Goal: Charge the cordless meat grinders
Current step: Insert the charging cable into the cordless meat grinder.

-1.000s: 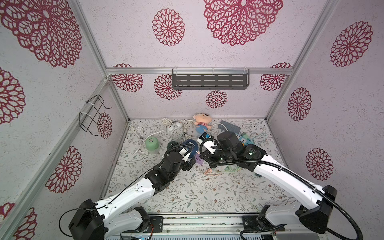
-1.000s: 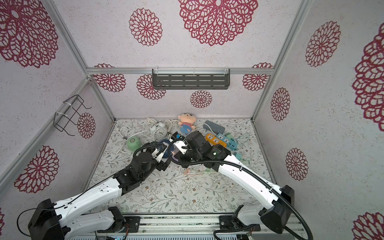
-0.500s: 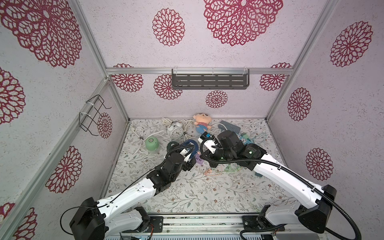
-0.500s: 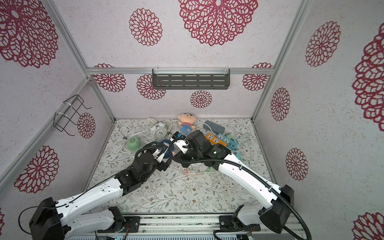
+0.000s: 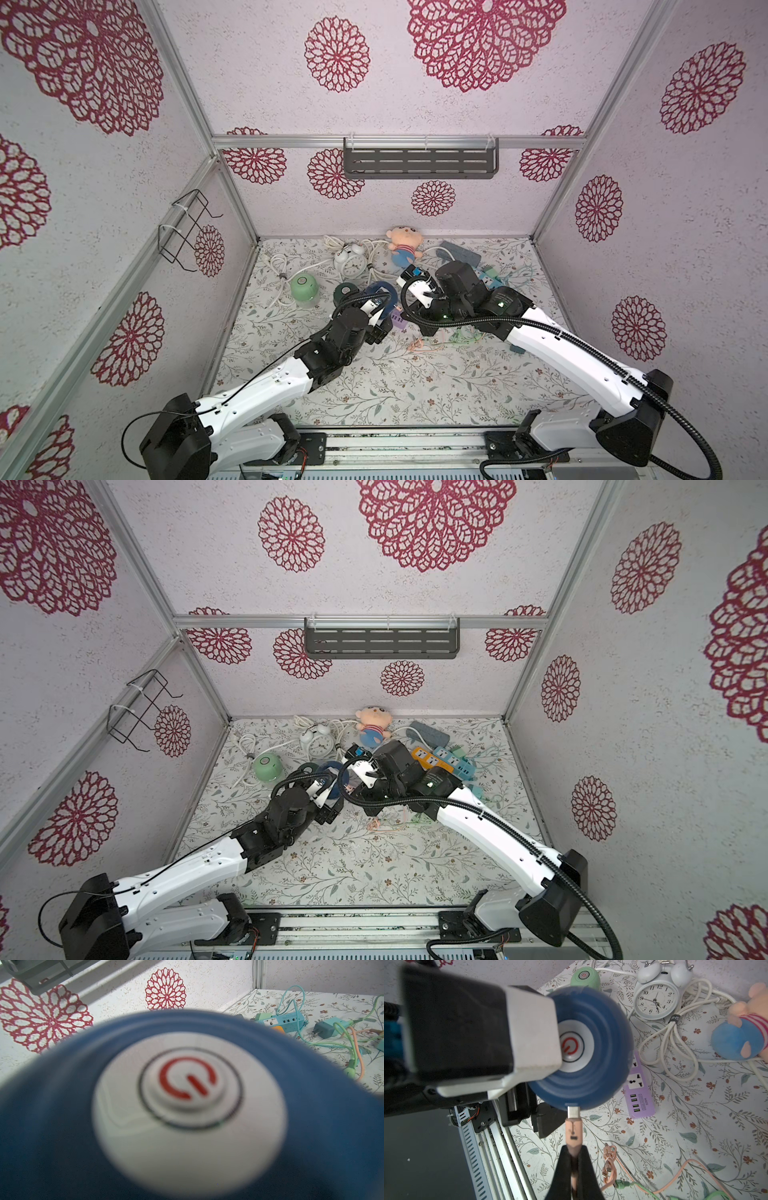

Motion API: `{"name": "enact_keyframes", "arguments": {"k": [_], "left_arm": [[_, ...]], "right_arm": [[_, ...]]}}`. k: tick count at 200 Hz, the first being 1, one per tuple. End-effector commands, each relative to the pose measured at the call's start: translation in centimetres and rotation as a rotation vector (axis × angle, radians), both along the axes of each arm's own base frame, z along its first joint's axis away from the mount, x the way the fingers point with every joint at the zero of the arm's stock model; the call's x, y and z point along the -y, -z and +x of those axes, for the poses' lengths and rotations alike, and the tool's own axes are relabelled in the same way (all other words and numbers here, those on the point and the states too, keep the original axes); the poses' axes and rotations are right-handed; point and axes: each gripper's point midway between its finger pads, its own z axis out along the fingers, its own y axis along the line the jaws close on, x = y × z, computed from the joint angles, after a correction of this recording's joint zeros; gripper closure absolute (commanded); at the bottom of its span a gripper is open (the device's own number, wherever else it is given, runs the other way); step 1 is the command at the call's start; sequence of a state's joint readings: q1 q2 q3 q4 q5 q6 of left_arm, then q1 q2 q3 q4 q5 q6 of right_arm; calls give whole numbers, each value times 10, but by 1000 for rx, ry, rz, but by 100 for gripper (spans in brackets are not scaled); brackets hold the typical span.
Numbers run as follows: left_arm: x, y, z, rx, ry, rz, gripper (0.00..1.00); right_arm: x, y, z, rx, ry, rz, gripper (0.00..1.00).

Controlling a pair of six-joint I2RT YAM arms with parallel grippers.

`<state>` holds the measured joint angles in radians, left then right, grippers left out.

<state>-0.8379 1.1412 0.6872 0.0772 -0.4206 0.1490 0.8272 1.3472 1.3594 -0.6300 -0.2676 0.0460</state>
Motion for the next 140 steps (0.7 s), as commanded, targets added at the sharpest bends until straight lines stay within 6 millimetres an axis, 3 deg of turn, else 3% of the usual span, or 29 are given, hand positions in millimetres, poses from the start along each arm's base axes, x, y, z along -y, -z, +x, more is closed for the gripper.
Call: {"name": "enact_keyframes", "arguments": {"k": [1, 140], "left_arm": [[17, -3, -10, 17, 79, -6, 44], [33, 3, -15, 23, 121, 34, 46]], "right_arm": [[-10, -43, 11, 87, 4, 119, 100], [-24, -45, 14, 3, -65, 186, 100]]}}
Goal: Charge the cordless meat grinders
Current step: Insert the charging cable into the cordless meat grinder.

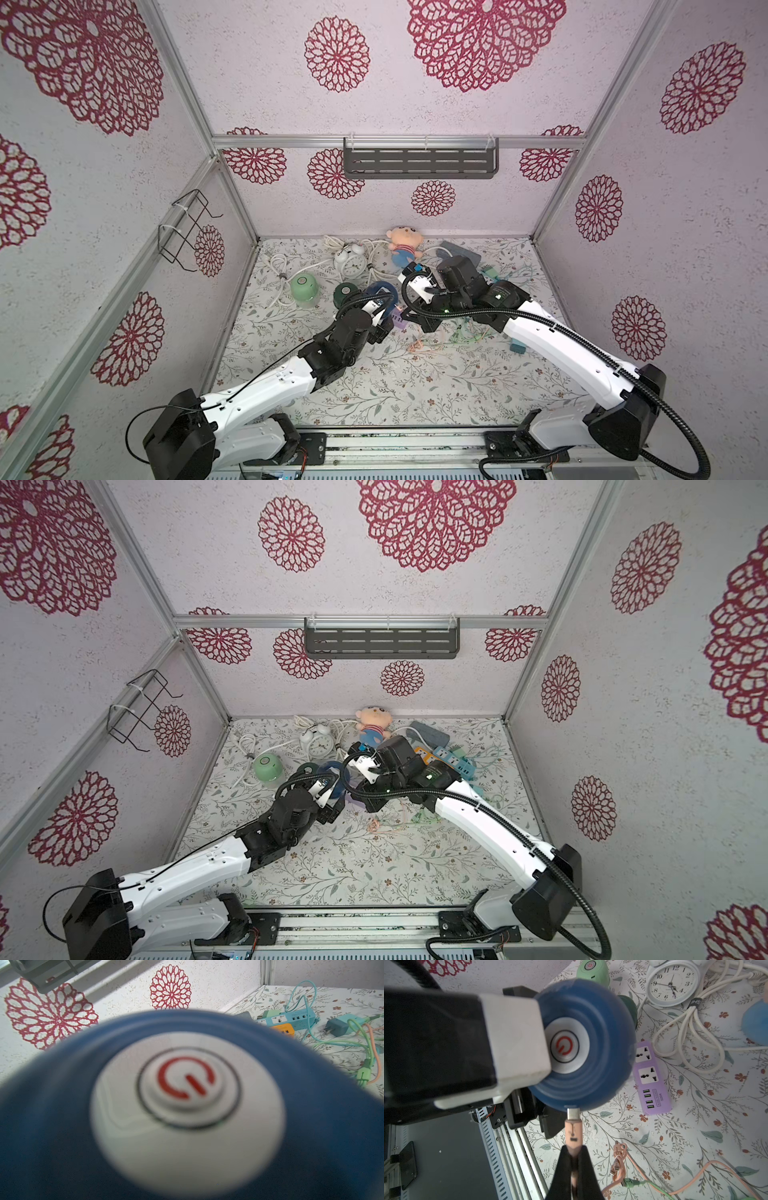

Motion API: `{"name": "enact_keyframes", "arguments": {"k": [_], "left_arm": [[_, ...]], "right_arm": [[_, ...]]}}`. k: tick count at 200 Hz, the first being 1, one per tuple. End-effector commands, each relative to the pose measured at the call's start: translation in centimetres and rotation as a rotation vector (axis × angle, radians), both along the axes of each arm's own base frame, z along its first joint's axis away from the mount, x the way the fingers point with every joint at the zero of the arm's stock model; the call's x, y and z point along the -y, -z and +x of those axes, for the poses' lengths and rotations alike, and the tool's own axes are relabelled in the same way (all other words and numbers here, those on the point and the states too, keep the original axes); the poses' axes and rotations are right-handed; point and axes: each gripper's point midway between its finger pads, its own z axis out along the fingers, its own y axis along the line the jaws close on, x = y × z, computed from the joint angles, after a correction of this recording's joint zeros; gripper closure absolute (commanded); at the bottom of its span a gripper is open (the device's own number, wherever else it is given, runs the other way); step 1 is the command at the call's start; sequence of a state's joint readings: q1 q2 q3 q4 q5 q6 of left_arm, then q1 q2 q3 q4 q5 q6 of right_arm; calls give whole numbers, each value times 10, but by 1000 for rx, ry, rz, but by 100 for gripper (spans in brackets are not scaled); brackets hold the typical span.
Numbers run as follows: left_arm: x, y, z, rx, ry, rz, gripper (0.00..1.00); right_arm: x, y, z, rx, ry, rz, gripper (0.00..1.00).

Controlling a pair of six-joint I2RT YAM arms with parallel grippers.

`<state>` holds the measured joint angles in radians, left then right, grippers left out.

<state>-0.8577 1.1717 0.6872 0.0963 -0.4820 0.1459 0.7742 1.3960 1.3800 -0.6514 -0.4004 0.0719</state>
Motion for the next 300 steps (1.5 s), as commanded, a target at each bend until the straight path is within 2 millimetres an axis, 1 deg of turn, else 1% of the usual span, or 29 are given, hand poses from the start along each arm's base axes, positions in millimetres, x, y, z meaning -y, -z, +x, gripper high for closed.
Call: {"name": "enact_keyframes", "arguments": {"k": [1, 51, 66, 114, 136, 161, 179, 208, 225, 246, 268, 284, 300], "left_arm": [[33, -2, -18, 12, 159, 15, 46], [36, -1, -22, 5, 189, 22, 46], [37, 1, -24, -7, 202, 27, 47], [47, 3, -38, -20, 247, 47, 48], [53, 4, -43, -22, 263, 56, 48], [60, 10, -46, -30, 275, 69, 49], [63, 10, -46, -30, 279, 57, 49], [68, 6, -47, -27, 293, 45, 49], [70, 6, -48, -32, 304, 49, 49], [73, 8, -54, -50, 326, 53, 50], [77, 11, -64, -70, 355, 50, 50], [82, 12, -71, -82, 372, 48, 50], [85, 13, -75, -95, 382, 33, 50]], "right_arm": [[-20, -53, 12, 119, -26, 155, 100], [-15, -43, 9, 109, -40, 101, 100], [-13, -42, 12, 116, -32, 92, 100], [-9, -51, 24, 145, -1, 103, 100], [-12, -54, 27, 149, 0, 109, 100], [-18, -65, 27, 147, -17, 146, 100], [-22, -70, 25, 145, -26, 164, 100], [-33, -64, 17, 128, -61, 159, 100], [-35, -60, 15, 125, -75, 147, 100], [-27, -57, 24, 169, -45, 105, 100], [-18, -63, 36, 210, -6, 103, 100], [-16, -64, 40, 235, 5, 99, 100], [-17, -67, 41, 243, 4, 109, 100]]}}
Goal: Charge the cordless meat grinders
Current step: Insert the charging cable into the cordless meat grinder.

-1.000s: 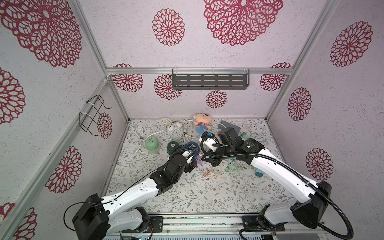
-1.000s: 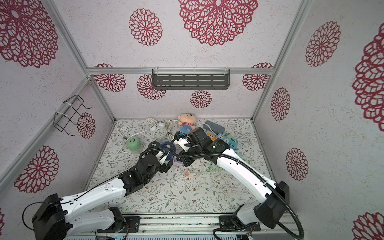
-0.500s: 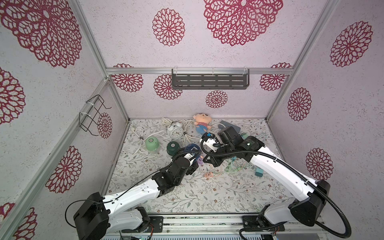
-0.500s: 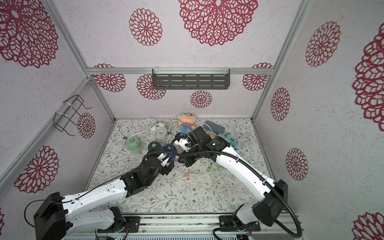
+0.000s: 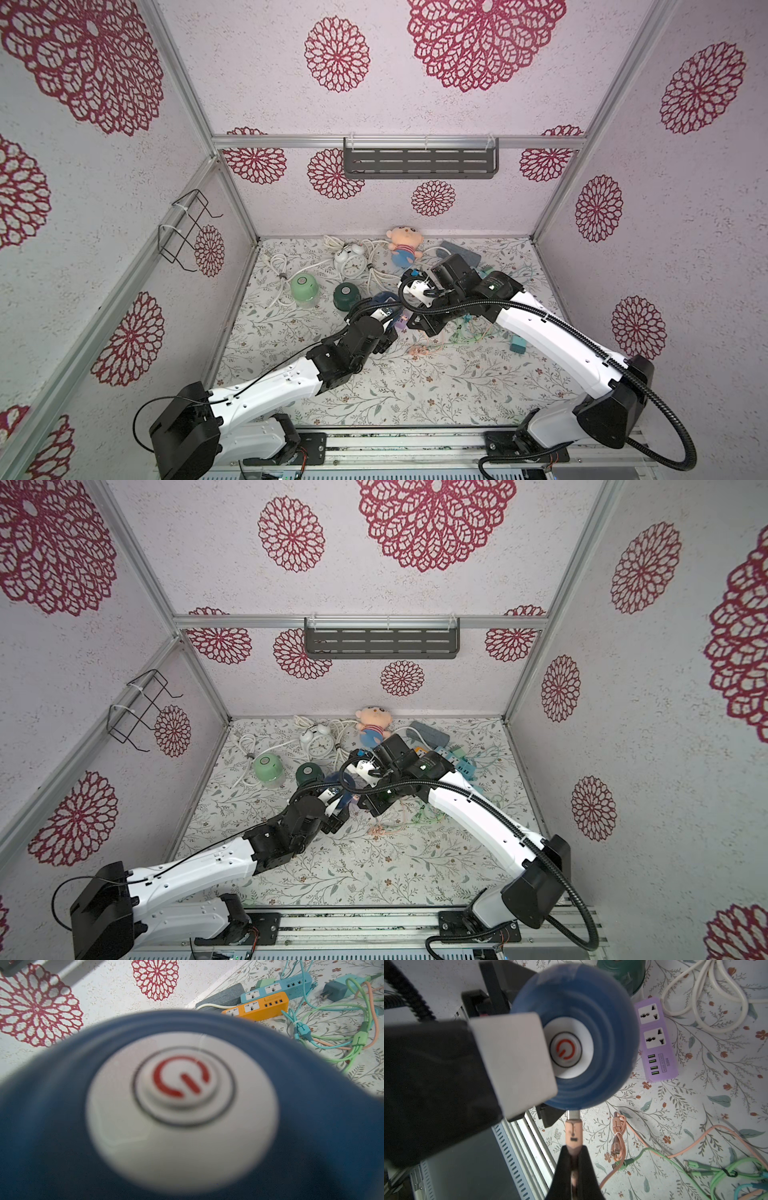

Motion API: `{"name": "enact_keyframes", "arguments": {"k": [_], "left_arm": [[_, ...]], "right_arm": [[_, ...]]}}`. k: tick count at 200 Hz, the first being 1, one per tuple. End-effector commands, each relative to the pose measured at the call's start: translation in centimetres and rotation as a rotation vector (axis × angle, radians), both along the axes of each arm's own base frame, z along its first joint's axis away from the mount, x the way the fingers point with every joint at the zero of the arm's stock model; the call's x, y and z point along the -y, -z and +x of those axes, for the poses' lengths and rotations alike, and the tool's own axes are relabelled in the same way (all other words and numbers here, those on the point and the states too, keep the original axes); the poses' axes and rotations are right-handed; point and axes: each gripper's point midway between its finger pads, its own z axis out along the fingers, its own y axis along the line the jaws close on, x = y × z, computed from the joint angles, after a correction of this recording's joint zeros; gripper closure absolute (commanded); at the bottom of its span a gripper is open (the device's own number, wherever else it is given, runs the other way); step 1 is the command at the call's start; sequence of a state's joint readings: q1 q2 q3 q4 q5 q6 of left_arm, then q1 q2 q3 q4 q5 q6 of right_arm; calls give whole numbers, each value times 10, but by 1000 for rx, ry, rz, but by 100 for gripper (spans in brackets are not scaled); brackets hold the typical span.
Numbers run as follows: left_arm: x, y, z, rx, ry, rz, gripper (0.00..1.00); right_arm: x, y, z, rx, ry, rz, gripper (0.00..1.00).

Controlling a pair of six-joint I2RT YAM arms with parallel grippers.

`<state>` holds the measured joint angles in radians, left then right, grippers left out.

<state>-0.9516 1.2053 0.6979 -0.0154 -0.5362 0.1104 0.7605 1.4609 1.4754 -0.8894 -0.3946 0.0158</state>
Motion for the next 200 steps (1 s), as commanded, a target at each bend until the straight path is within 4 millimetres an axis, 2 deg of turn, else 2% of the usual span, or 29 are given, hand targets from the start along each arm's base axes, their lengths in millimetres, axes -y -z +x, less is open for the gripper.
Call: {"name": "enact_keyframes", "arguments": {"k": [1, 121, 200], "left_arm": [[72, -14, -53, -37, 348, -71, 50], [81, -23, -55, -50, 355, -168, 51], [91, -29, -66, -57, 393, -149, 53]], "right_arm": [[-35, -88, 52, 350, 14, 268, 100], [-17, -111, 44, 422, 65, 310, 100], [-32, -110, 47, 417, 36, 317, 100]]}}
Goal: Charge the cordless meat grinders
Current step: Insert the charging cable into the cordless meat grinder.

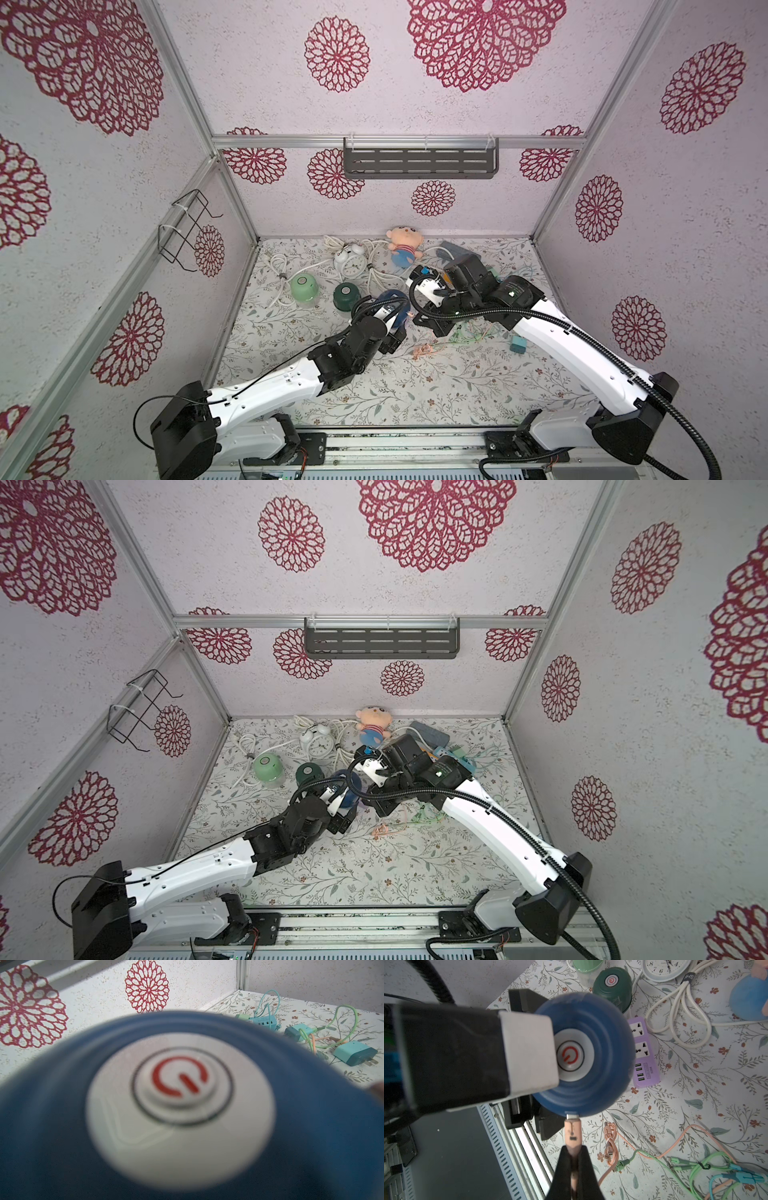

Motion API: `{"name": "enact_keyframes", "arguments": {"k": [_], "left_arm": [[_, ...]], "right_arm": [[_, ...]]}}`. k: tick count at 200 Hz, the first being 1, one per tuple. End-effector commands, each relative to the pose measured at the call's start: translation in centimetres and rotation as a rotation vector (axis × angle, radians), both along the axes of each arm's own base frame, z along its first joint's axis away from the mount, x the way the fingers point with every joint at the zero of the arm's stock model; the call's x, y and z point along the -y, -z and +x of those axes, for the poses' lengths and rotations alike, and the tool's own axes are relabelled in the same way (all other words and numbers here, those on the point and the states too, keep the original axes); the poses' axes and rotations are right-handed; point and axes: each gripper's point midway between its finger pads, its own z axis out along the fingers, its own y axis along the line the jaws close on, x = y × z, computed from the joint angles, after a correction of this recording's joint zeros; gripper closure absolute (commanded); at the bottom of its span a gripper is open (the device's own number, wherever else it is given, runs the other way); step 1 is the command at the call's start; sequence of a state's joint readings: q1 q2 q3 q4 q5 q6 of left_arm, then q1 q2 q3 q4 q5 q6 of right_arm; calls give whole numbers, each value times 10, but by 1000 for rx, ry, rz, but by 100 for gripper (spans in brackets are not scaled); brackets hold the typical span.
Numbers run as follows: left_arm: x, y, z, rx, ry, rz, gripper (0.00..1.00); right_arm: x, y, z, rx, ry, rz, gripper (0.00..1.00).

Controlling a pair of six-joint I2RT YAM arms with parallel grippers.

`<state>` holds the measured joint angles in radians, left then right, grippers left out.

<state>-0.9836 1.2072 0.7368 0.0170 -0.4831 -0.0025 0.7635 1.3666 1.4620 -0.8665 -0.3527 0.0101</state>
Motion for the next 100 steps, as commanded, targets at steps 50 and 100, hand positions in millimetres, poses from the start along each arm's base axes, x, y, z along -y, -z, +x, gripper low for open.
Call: {"name": "enact_keyframes", "arguments": {"k": [50, 100], "left_arm": [[73, 5, -71, -1, 388, 87, 54], [81, 3, -78, 15, 399, 74, 55]], "right_arm": [[-45, -92, 60, 340, 13, 268, 100], [-58, -89, 67, 312, 13, 302, 100]]}}
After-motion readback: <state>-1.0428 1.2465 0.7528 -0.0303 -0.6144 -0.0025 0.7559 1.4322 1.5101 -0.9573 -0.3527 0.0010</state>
